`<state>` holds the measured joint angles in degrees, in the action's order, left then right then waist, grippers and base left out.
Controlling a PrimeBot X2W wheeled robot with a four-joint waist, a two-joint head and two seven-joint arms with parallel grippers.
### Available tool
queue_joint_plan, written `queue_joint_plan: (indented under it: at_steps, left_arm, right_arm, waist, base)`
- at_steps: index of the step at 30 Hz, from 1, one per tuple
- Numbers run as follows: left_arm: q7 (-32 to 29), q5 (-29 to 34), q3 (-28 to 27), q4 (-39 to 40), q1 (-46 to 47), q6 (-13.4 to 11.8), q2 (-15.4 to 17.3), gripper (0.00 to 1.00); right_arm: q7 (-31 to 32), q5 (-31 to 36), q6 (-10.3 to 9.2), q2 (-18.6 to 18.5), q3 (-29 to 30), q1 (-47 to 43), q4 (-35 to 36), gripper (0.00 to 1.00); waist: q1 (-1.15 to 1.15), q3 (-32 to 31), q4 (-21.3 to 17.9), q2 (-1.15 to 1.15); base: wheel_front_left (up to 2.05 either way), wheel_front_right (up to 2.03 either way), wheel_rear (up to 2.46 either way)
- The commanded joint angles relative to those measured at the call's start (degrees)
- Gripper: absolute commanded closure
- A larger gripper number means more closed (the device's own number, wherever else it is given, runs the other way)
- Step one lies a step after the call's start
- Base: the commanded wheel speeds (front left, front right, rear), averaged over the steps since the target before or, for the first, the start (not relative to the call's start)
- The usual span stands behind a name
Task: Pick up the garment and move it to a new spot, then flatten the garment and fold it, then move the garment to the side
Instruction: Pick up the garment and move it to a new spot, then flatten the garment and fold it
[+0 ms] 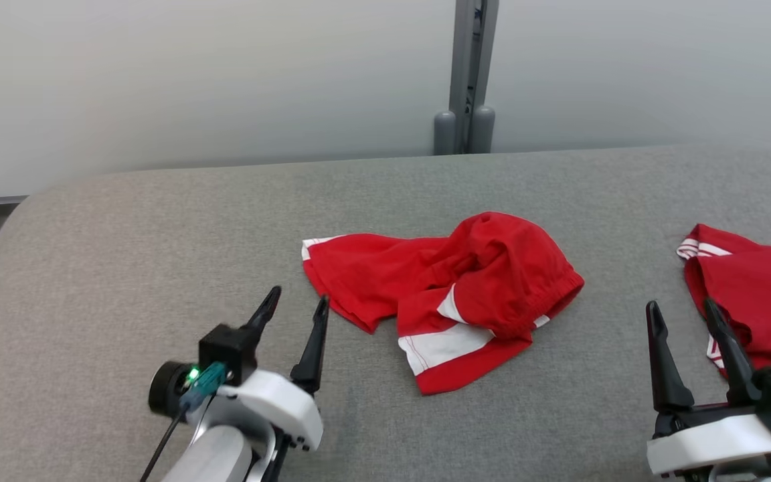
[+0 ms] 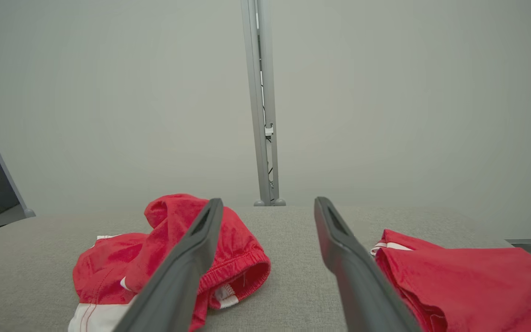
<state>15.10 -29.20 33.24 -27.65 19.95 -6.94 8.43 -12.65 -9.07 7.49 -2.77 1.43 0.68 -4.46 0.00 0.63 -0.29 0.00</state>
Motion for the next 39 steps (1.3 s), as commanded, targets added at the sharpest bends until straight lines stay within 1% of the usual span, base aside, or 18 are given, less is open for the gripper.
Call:
queue_joint_plan:
  at_steps: [1, 5, 10, 16, 22, 33, 39]
  left_arm:
    - [0.1, 0.6, -1.0, 0.8, -1.0, -0.6, 0.4, 0.00]
    - [0.1, 2.2, -5.4, 5.4, -7.0, -2.9, 0.0, 0.00]
    - [0.1, 4.6, -9.1, 9.4, -12.3, -4.3, -1.2, 0.00]
    - [0.1, 7.1, -13.1, 12.0, -16.3, -3.7, -2.4, 0.00]
    - [0.1, 8.5, -15.4, 12.1, -17.6, -2.6, -2.9, 0.00]
    - [0.1, 9.7, -17.2, 10.8, -17.7, -0.7, -4.2, 0.00]
    - [0.1, 10.2, -17.9, 10.4, -17.3, -0.3, -4.5, 0.00]
  right_arm:
    - [-0.4, -0.2, 0.01, -0.3, 0.1, -0.6, -0.3, 0.00]
    - [-1.0, -0.9, 0.01, -0.3, 0.1, -1.6, -1.2, 0.00]
    - [-1.8, -2.1, 0.01, -0.3, -0.6, -2.0, -2.6, 0.00]
    - [-2.3, -3.6, 0.01, -0.3, -2.3, -1.7, -4.7, 0.00]
    - [-2.6, -3.4, 0.01, -0.3, -2.8, -1.1, -6.0, 0.00]
    - [-2.6, -2.4, 0.01, -0.3, -2.8, -0.3, -6.7, 0.00]
    - [-2.6, -2.4, 0.01, -0.3, -2.7, -0.1, -6.6, 0.00]
  waist:
    - [0.00, -0.5, 0.7, 0.00]
    - [0.00, -0.9, 1.7, 0.00]
    - [0.00, -1.2, 2.7, 0.00]
    - [0.00, -1.4, 3.2, 0.00]
    - [0.00, -1.7, 3.0, 0.00]
    - [0.00, -1.6, 2.5, 0.00]
    - [0.00, -1.2, 2.4, 0.00]
  base:
    - [0.00, 0.00, 0.00]
    - [0.00, 0.00, 0.00]
    - [0.00, 0.00, 0.00]
    - [0.00, 0.00, 0.00]
    - [0.00, 0.00, 0.00]
    - [0.00, 0.00, 0.00]
    - [0.00, 0.00, 0.00]
